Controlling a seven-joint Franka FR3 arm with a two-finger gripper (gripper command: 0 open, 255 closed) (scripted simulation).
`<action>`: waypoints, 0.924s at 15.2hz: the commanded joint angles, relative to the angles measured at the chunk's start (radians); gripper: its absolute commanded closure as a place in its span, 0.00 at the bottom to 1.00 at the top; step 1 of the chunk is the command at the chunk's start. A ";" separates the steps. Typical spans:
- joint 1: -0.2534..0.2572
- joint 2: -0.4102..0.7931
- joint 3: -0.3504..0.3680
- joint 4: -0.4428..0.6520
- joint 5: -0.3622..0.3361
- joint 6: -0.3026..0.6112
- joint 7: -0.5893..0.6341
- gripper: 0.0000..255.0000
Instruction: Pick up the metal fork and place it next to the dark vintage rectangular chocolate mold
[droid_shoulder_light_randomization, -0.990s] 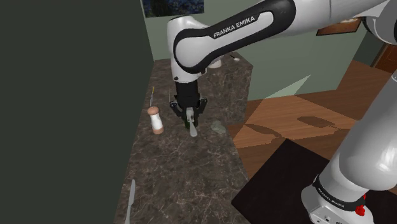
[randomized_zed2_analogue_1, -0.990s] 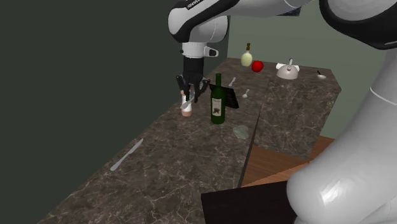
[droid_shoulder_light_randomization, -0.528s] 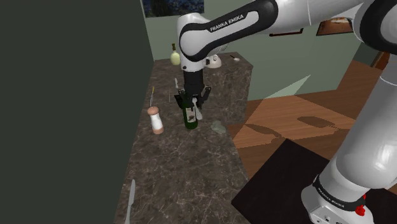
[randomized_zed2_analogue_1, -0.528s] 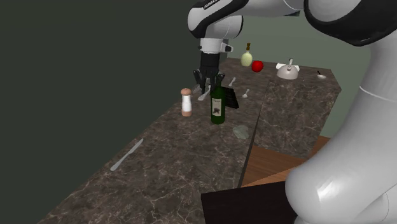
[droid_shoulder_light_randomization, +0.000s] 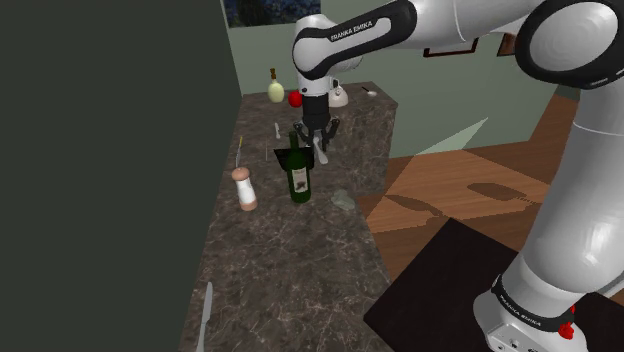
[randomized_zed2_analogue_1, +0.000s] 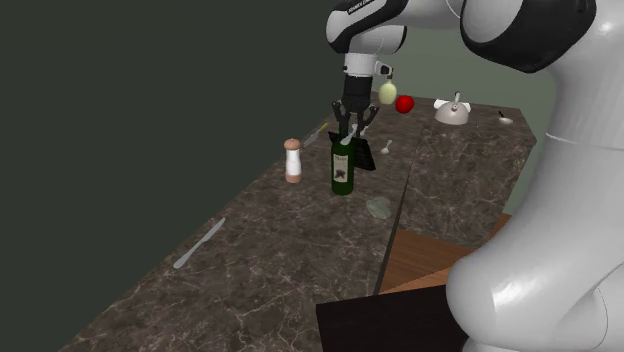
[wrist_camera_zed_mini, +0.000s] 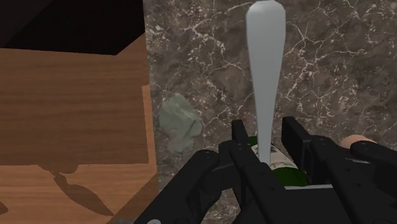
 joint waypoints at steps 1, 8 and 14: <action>-0.013 0.046 -0.013 0.065 -0.012 -0.022 -0.026 1.00; -0.028 0.098 -0.027 0.071 -0.024 0.020 -0.055 1.00; -0.027 0.118 -0.029 0.018 -0.028 0.093 -0.057 1.00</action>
